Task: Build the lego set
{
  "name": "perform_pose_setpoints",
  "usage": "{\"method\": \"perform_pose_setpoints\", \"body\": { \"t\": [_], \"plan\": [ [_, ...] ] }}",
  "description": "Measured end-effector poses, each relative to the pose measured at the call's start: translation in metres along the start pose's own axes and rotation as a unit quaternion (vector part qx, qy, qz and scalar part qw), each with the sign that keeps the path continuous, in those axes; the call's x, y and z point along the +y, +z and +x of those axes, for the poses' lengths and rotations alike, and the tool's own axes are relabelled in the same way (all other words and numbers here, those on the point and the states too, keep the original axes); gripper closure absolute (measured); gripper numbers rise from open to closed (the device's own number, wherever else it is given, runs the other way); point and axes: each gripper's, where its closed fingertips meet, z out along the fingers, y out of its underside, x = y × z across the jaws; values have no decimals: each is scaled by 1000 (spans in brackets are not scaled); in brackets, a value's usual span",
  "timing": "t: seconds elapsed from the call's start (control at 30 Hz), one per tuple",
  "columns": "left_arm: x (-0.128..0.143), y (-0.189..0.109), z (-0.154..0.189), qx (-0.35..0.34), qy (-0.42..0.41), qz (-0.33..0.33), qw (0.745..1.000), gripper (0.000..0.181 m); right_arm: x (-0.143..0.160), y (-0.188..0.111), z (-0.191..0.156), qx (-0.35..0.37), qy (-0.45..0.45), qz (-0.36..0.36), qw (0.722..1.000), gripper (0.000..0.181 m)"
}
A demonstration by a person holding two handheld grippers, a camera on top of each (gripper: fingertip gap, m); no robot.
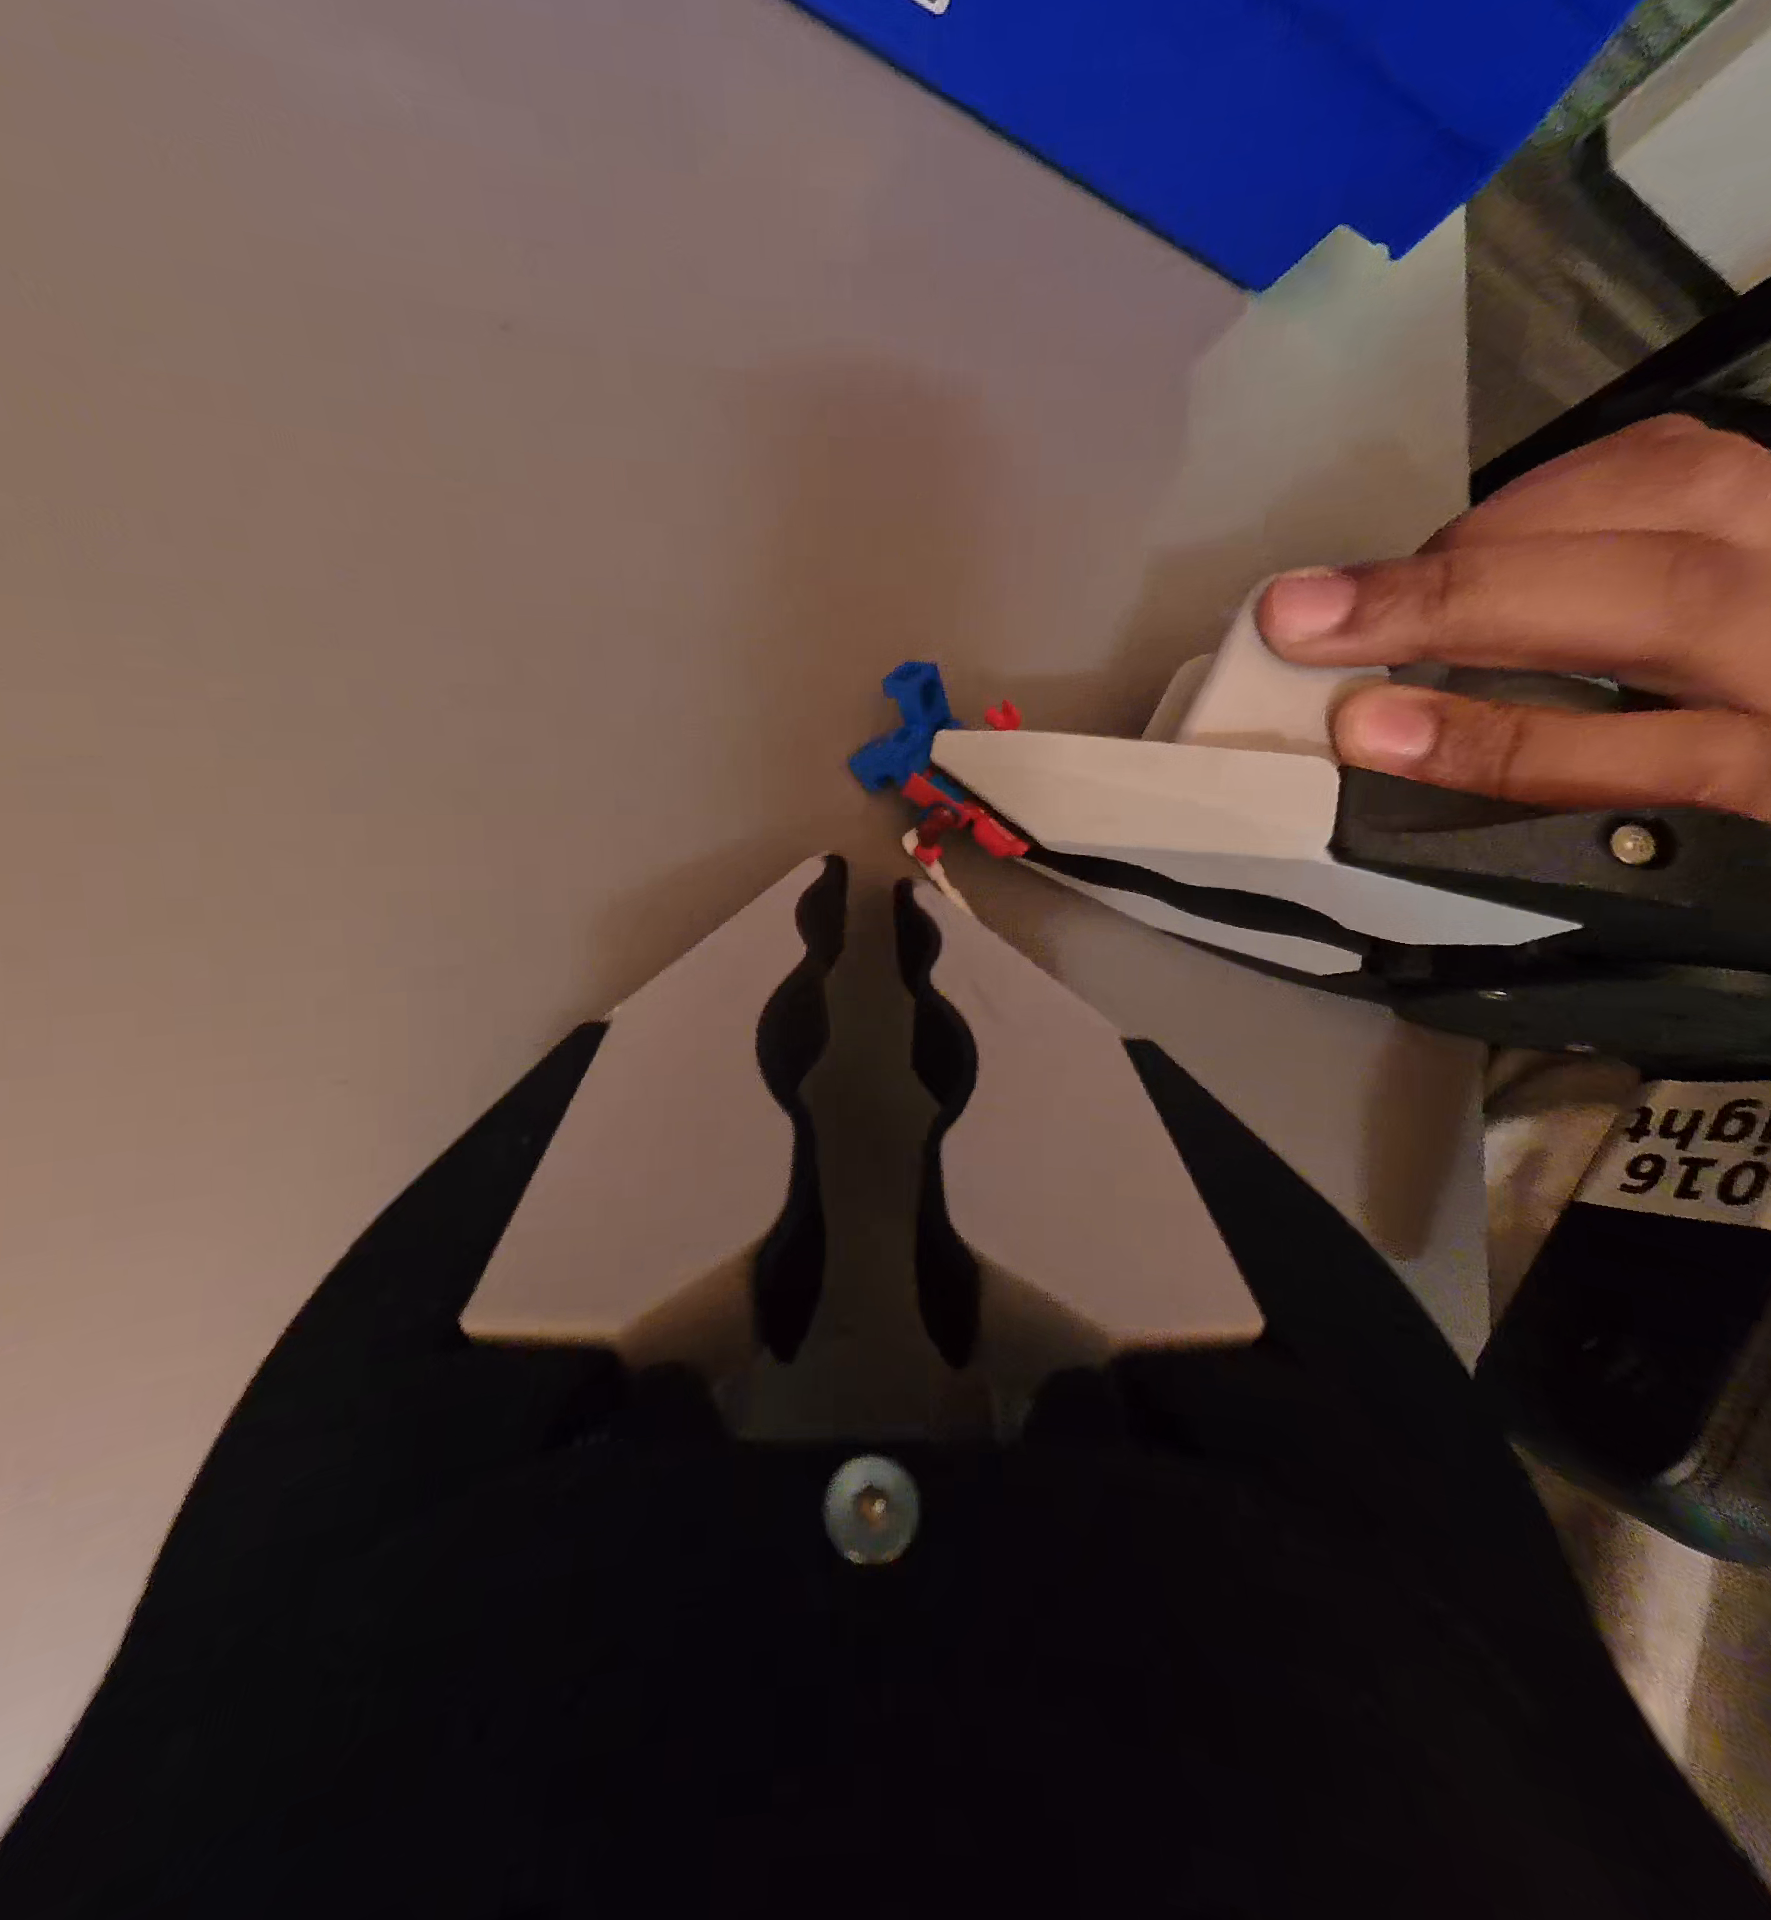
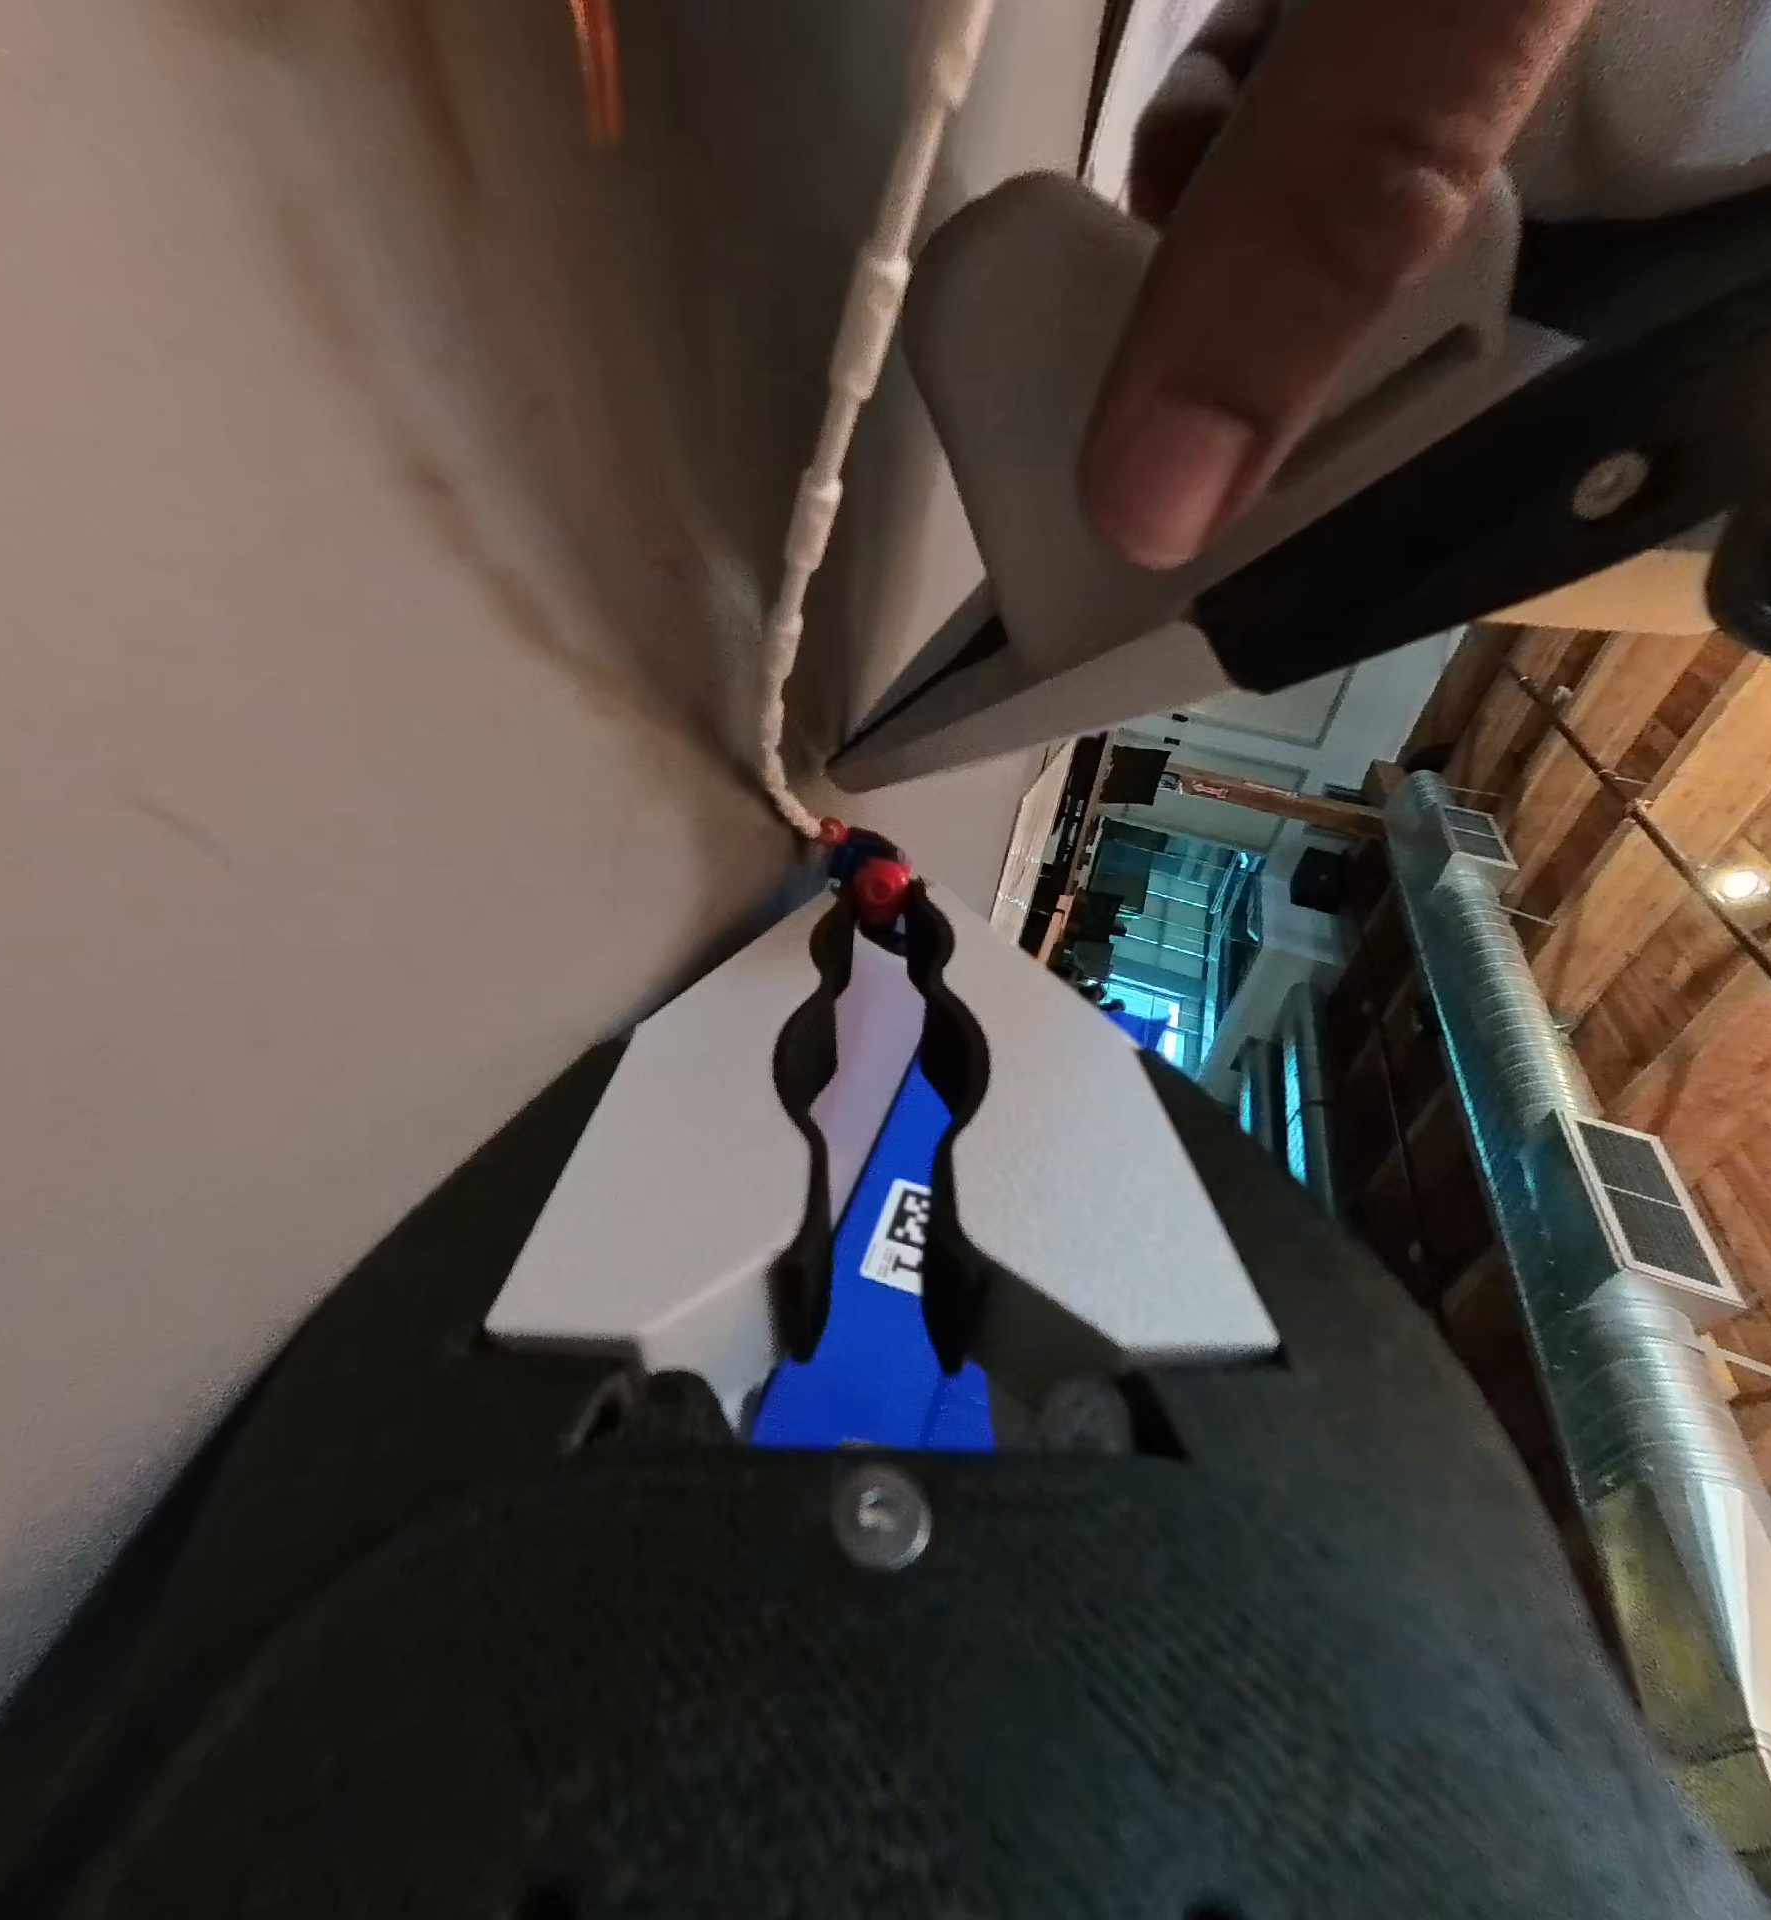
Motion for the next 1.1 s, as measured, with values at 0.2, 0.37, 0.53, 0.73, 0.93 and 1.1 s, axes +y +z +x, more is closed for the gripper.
{"method": "perform_pose_setpoints", "body": {
  "t": [0.2, 0.37, 0.53, 0.73, 0.93, 1.1],
  "plan": [
    [-1, -1, 6, 16, -12, 4, 1000, 162, 0, 0, 1, 0, -20, -3, 1000, 173],
    [-2, 0, 6, 7, -11, 16, 1000, 161, 0, 0, 1, -1, -28, -4, 1000, 173],
    [-1, 2, 3, -23, 7, 14, 1000, 166, -1, 1, 2, -1, -39, -3, 999, 173],
    [-3, -4, 9, -2, -8, 26, 1000, 136, 0, 0, 1, -3, -40, -3, 999, 173],
    [-3, 0, 5, -40, 33, 27, 998, 140, 1, 0, 1, -12, -21, -11, 1000, 172],
    [1, 0, -7, -137, 103, -5, 985, 132, 1, 0, 1, -13, -24, -11, 1000, 173]
  ]
}}
